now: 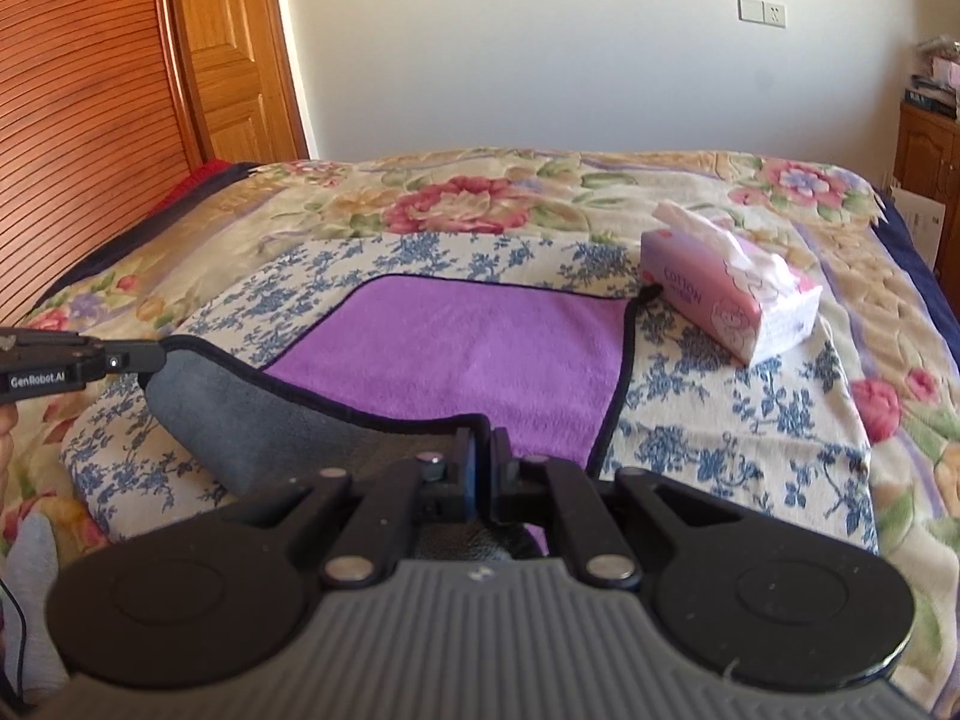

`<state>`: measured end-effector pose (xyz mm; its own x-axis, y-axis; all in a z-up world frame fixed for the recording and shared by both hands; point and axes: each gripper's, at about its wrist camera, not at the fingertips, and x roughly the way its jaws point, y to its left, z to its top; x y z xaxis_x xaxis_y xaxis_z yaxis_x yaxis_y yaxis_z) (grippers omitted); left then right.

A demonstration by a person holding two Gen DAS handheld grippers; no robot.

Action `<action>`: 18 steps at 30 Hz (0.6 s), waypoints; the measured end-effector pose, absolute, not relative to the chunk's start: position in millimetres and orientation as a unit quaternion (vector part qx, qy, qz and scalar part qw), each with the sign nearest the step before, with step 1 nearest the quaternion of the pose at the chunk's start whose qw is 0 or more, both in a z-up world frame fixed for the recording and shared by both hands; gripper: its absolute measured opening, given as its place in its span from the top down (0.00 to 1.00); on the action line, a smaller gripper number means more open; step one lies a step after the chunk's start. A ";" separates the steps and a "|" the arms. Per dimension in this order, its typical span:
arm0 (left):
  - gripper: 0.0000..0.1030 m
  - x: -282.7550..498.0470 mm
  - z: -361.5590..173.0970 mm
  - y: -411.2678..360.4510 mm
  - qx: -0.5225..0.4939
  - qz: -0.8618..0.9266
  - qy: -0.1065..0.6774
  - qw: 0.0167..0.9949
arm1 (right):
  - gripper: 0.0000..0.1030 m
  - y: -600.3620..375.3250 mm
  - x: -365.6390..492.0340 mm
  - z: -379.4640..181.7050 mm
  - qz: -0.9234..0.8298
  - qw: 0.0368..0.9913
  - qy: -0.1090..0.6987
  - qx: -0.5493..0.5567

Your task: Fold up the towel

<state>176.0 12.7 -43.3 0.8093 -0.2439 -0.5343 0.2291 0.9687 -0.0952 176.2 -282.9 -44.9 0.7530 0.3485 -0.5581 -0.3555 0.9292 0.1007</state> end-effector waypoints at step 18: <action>0.95 206.6 -37.7 7.1 -0.002 -0.115 0.260 0.959 | 0.95 -277.8 201.5 -42.3 0.185 0.947 0.259 -0.045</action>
<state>206.6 7.1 -37.7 0.8380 -0.2211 -0.4988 0.2195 0.9736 -0.0628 201.5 -277.8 -42.3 0.7970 0.3270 -0.5078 -0.3736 0.9275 0.0109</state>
